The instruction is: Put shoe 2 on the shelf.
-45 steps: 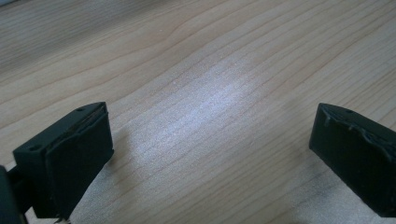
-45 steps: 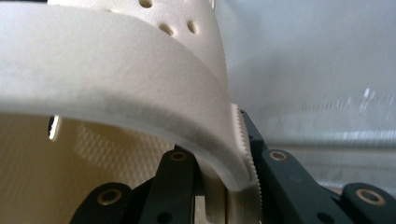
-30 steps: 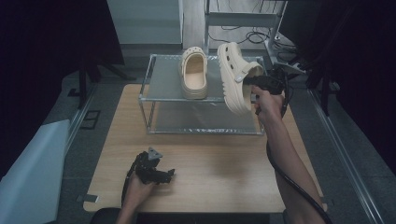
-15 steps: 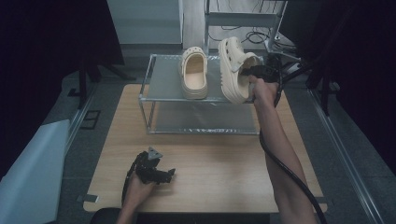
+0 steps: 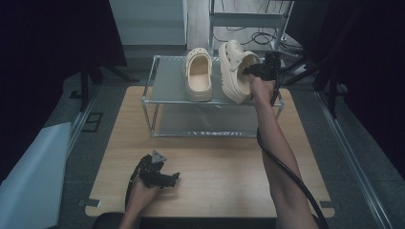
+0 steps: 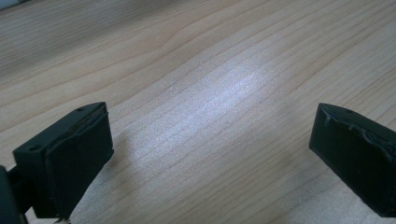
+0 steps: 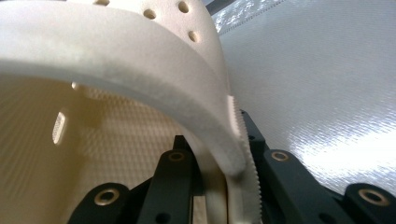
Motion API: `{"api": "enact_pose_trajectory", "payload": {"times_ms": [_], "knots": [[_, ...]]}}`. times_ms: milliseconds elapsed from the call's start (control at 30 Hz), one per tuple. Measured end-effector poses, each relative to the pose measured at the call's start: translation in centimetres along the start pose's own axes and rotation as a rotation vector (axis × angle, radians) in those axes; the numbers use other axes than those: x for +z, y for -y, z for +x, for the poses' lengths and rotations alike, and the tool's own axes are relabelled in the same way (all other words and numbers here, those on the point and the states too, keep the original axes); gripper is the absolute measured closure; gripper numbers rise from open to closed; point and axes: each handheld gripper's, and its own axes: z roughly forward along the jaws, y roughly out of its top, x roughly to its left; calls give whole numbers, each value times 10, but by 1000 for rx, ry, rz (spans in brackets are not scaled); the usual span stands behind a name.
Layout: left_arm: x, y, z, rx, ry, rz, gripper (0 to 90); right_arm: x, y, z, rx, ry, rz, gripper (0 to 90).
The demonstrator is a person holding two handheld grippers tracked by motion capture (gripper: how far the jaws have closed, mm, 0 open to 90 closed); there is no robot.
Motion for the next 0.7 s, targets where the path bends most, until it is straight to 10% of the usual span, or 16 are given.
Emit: {"api": "enact_pose_trajectory", "payload": {"times_ms": [700], "knots": [[1,0,-1,4,9,4,0,25,8,29,-74,92,-32,491]]}}
